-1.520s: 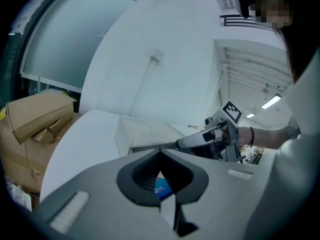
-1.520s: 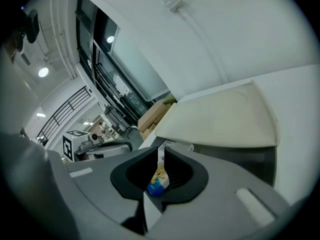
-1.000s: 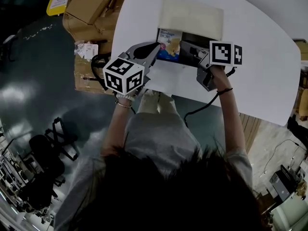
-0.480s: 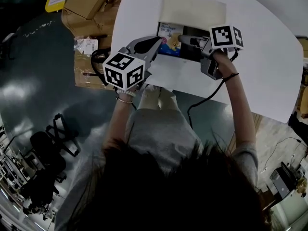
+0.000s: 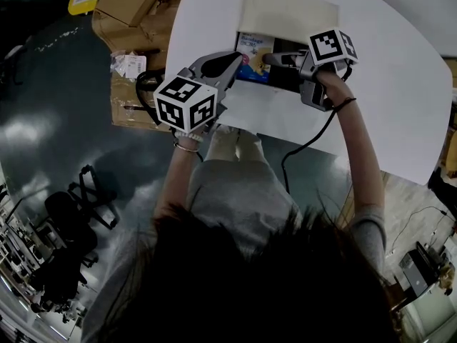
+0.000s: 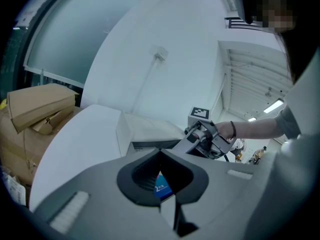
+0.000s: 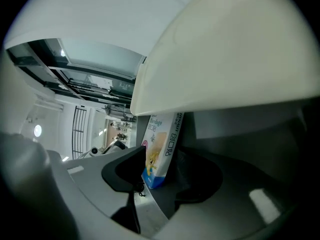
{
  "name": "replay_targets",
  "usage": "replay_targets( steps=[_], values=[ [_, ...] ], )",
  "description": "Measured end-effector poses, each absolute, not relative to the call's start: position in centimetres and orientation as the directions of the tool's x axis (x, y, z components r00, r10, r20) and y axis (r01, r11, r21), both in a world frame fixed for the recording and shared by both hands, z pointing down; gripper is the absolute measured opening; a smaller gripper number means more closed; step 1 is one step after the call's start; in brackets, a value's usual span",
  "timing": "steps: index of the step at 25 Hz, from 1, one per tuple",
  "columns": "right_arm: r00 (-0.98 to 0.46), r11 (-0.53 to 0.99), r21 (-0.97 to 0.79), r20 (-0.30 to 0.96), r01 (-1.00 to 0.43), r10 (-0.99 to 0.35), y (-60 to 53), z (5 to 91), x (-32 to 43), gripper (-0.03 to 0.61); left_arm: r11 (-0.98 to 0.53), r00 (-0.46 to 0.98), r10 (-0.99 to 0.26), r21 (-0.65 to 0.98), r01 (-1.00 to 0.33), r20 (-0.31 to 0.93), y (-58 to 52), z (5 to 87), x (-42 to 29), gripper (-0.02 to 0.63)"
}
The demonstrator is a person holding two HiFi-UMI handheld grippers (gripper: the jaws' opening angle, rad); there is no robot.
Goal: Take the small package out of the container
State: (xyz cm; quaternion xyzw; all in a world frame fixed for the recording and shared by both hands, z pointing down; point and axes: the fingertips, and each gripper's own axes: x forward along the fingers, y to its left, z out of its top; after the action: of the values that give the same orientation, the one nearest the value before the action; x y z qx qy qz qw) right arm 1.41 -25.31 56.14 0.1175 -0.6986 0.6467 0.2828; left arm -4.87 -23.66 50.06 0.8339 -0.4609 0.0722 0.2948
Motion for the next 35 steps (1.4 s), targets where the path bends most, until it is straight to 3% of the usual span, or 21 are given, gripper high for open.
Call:
replay_targets(
  steps=[7, 14, 35],
  values=[
    [-0.828, 0.086, -0.858, 0.511, -0.506, 0.232, -25.3, 56.6, 1.2, 0.198, -0.393, 0.559, -0.729, 0.426, -0.815, 0.396, -23.8, 50.1, -5.0, -0.011],
    [-0.837, 0.061, -0.870, 0.488, -0.489, 0.246, -25.2, 56.9, 1.1, 0.139, -0.389, 0.557, -0.729, 0.428, -0.816, 0.398, -23.6, 50.2, -4.8, -0.011],
    [-0.844, -0.054, -0.867, 0.466, -0.496, 0.264, -24.7, 56.2, 1.5, 0.120, -0.388, 0.549, -0.746, 0.422, -0.819, 0.377, -22.7, 49.5, -5.3, -0.011]
  ],
)
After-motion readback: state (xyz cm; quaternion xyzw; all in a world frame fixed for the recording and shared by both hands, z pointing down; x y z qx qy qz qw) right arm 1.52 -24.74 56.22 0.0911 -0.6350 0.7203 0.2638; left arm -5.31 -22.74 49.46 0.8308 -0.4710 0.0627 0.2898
